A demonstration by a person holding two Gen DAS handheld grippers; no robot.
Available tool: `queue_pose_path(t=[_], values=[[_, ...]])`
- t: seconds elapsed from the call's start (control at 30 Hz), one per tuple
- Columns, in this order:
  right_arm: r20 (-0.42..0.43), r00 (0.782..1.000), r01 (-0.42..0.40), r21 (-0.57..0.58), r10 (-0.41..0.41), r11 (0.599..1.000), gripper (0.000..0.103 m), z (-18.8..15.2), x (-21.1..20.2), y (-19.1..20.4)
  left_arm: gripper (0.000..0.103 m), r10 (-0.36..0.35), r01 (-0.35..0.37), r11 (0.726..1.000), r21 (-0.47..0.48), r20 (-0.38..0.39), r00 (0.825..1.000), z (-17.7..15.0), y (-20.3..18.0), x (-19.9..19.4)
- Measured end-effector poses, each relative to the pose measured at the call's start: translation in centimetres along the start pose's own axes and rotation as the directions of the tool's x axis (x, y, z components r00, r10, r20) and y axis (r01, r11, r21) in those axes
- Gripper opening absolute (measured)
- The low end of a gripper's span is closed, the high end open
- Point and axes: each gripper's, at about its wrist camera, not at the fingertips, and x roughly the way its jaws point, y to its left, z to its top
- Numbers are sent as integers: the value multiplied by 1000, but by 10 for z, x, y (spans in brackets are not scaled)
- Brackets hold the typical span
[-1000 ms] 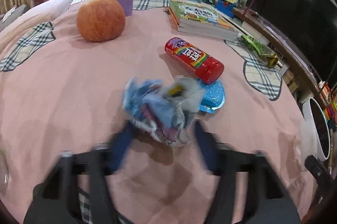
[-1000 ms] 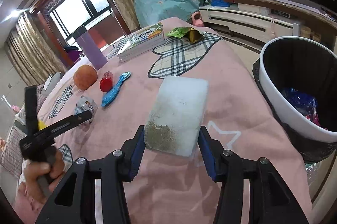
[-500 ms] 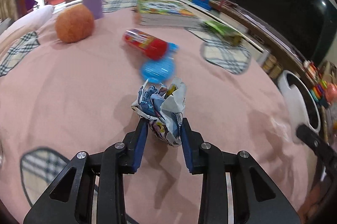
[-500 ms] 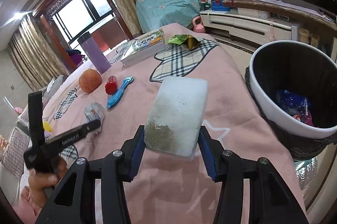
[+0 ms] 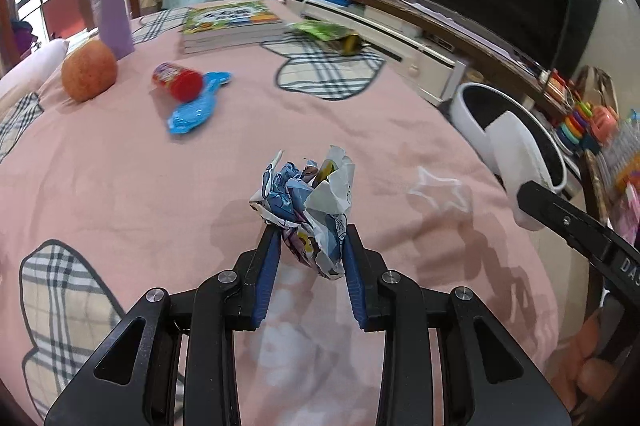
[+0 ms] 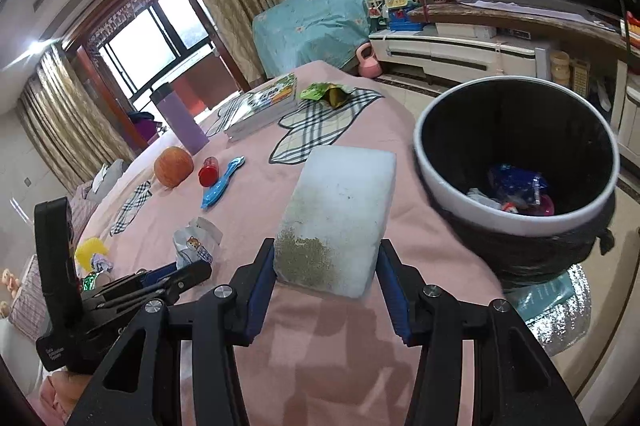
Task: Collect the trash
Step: 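Carry the wrapper and foam block over the trash bin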
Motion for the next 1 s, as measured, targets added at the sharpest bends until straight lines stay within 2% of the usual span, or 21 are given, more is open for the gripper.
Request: queue_pose_path(t=[0.23,1.0], values=[[27,999,22,37,-23,999,50,-1,-18,-22,30,-39,39,997,59,2,999,5,-37,0],[97,986,122,110,-133,986,50,22,-49,-81,30,-153,149,973,175,10,988,42,-109,9]])
